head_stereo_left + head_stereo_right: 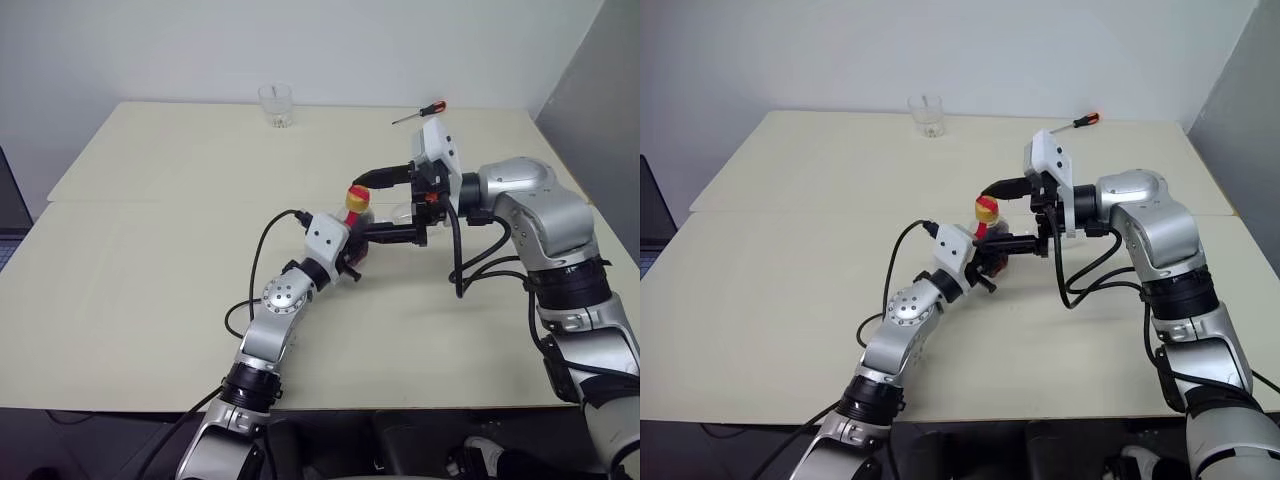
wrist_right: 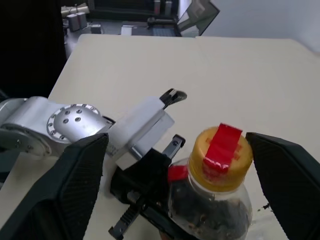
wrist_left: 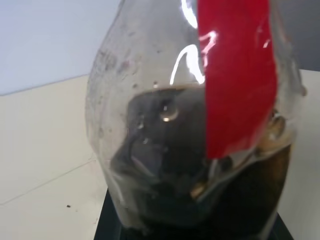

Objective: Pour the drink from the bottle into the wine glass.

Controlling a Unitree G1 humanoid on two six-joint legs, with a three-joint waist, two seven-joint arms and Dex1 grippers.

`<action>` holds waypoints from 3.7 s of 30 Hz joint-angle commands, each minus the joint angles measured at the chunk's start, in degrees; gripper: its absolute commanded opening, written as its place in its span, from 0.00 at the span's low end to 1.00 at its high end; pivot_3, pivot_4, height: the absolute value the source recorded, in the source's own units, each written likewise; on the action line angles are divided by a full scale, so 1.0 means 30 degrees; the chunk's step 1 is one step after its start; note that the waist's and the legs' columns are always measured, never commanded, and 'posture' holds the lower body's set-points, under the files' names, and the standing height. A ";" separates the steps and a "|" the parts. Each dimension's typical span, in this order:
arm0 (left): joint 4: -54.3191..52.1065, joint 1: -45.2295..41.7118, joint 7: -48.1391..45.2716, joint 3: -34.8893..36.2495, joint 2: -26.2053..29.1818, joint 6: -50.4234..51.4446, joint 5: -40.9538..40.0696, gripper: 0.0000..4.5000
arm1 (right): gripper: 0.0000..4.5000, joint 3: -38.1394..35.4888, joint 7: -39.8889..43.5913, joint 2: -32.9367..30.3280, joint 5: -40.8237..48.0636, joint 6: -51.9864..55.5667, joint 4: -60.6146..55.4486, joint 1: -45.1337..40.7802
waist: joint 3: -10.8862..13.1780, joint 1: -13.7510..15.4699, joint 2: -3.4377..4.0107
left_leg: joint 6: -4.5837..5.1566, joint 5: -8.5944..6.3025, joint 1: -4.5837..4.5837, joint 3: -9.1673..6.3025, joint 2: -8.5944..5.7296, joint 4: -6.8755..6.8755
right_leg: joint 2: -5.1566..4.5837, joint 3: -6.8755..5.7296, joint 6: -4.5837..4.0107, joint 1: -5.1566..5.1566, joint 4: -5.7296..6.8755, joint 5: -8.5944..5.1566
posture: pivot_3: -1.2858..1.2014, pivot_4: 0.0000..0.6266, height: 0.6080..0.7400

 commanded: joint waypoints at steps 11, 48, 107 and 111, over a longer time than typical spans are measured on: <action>0.0529 -0.0849 -0.0846 -0.0051 -0.0619 -0.1114 -0.0270 0.20 | 1.00 -0.4769 -1.2419 0.3271 0.1890 0.6352 -0.8211 0.1638 | -0.0001 -0.0057 0.0002 | -0.0002 0.0001 -0.0011 -0.0013 0.0010 -0.0006 | 0.0006 0.0020 0.0012 -0.0016 0.0010 -0.0007 | 0.52 0.24 1.00; 0.0763 -0.0990 -0.0600 0.0049 -0.0905 -0.0996 -0.0150 0.20 | 1.00 -0.3314 -2.1008 0.8459 -0.1784 0.7488 -0.7440 0.3209 | -0.0005 -0.0134 0.0004 | -0.0004 0.0003 -0.0029 0.0001 0.0002 0.0002 | -0.0001 0.0015 0.0083 -0.0018 -0.0002 -0.0046 | 0.52 0.24 1.00; 0.0499 -0.0765 -0.0538 0.0153 -0.0868 -0.1111 -0.0220 0.19 | 1.00 -0.3634 -1.9988 0.5882 0.3887 0.8428 -1.1833 0.5905 | -0.0003 -0.0160 0.0000 | -0.0003 0.0002 -0.0035 -0.0014 0.0001 0.0000 | 0.0011 0.0020 0.0088 -0.0008 -0.0022 -0.0048 | 0.52 0.24 1.00; 0.0534 -0.0796 -0.0509 0.0148 -0.0904 -0.1112 -0.0224 0.19 | 1.00 -0.3018 -2.0049 0.6248 0.3428 0.7938 -1.1160 0.5233 | -0.0003 -0.0170 0.0000 | -0.0003 0.0002 -0.0031 -0.0018 0.0007 -0.0003 | 0.0014 0.0019 0.0087 -0.0011 -0.0013 -0.0048 | 0.52 0.24 1.00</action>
